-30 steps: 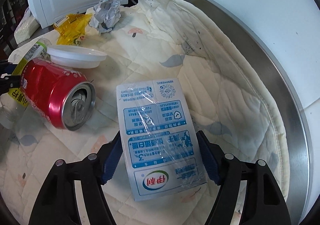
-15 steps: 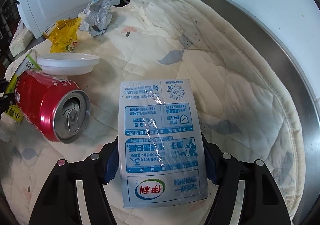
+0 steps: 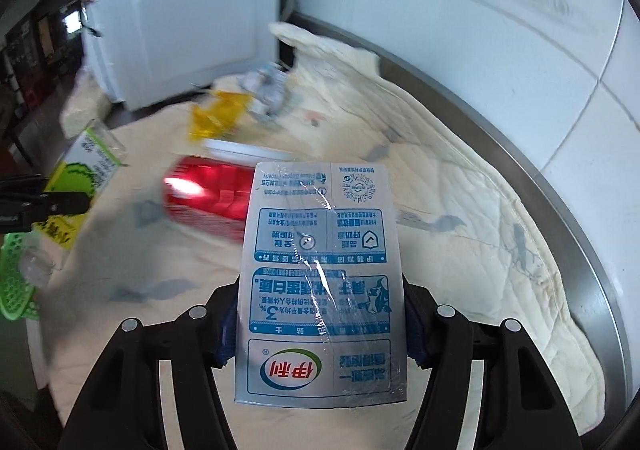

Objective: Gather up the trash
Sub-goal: 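Carry bottle and carton to the green basket and open both tools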

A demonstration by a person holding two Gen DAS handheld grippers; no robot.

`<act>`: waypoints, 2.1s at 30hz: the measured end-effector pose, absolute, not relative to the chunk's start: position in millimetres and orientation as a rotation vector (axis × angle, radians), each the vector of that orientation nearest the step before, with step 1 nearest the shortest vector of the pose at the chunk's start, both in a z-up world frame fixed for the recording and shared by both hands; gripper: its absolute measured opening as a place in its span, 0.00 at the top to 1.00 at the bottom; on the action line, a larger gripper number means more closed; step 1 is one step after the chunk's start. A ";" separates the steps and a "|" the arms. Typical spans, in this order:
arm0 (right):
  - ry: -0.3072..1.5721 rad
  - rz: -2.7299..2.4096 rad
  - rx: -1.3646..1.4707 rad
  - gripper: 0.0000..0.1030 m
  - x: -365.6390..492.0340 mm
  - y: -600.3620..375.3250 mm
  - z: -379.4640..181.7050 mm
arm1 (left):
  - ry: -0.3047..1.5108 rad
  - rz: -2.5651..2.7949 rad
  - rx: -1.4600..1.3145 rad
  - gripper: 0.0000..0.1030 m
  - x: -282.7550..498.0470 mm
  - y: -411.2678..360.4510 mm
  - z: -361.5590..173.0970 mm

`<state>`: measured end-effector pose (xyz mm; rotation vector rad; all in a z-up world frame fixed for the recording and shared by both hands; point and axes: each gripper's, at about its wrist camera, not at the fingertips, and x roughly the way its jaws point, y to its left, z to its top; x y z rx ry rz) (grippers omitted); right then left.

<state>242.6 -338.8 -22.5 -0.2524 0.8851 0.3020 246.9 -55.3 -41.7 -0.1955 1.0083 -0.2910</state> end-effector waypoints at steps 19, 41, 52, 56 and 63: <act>0.775 0.856 -0.247 0.41 104.6 -55.4 -19.7 | 0.868 0.105 -0.395 0.58 59.1 189.2 -32.1; 0.928 1.013 -0.248 0.31 66.4 103.6 -107.7 | 0.972 0.323 -0.603 0.57 2.4 290.5 -123.1; 0.877 1.006 -0.211 0.25 66.6 82.1 -88.2 | 0.996 0.283 -0.621 0.57 14.9 283.1 -132.6; 0.846 0.986 -0.195 0.23 69.3 67.7 -76.5 | 1.016 0.263 -0.621 0.56 26.0 273.4 -134.9; 0.813 0.929 -0.145 0.21 78.2 35.7 -61.4 | 1.035 0.219 -0.622 0.42 40.7 256.7 -138.1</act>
